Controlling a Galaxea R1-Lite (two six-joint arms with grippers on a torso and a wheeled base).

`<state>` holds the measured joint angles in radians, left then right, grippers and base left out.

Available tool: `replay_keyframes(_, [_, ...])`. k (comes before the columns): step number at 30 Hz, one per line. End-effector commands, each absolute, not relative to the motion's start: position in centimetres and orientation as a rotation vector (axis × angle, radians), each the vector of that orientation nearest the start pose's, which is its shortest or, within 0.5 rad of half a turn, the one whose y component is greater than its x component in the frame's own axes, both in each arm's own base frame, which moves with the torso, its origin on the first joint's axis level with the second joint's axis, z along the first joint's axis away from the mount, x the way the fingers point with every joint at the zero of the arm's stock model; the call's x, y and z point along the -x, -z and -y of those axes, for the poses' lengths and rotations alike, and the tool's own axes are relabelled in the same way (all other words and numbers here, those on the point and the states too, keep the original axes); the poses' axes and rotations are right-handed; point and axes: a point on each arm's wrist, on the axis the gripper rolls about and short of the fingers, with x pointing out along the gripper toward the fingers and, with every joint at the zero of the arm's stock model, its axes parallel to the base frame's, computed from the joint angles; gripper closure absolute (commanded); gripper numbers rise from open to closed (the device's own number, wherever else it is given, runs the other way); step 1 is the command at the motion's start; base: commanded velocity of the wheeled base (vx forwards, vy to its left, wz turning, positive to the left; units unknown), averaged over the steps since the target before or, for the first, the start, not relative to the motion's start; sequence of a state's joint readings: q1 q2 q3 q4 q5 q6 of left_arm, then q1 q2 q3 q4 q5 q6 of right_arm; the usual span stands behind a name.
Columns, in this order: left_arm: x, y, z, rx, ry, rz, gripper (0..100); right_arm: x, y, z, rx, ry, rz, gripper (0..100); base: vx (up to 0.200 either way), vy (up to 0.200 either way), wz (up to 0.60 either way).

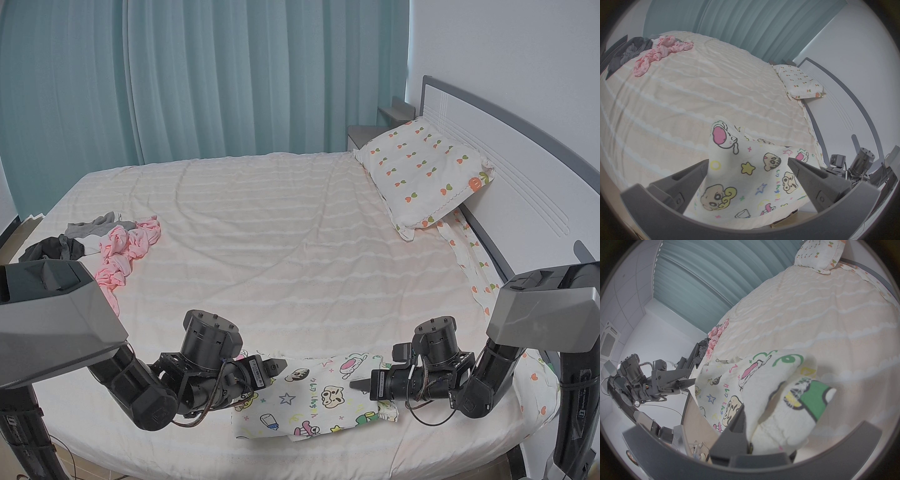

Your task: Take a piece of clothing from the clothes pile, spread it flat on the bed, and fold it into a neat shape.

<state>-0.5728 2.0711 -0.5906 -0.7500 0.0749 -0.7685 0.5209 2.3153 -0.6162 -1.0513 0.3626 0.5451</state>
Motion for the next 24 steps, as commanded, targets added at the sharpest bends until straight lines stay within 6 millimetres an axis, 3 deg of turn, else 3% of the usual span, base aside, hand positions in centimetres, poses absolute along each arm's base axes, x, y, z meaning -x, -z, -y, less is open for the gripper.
replay_keyframes(1, [-26.3, -2.2, 15.6, 0.490, 0.139, -0.849, 0, -29.5, 2.5, -18.1, -0.436, -0.658, -0.864, 100, 0.000, 0.000, 0.00])
replay_keyframes(6, [-26.4, -2.0, 14.4, 0.504, 0.104, -0.854, 0, -30.3, 2.9, -18.6, -0.428, -0.665, -0.852, 100, 0.000, 0.000, 0.00])
replay_keyframes(7, [-26.4, -1.9, 14.3, 0.507, 0.100, -0.852, 0, -30.3, 3.0, -18.6, -0.427, -0.663, -0.856, 0, 0.000, 0.000, 0.00])
replay_keyframes(16, [-26.3, -1.6, 12.9, 0.537, 0.080, -0.821, 0, -30.8, 2.6, -17.5, -0.435, -0.617, -0.846, 0, 0.000, 0.000, 0.00])
replay_keyframes(24, [-25.5, -2.3, 11.2, 0.610, 0.141, -0.824, 0, -32.3, 2.8, -13.2, -0.483, -0.483, -0.832, 0, 0.000, 0.000, 0.00])
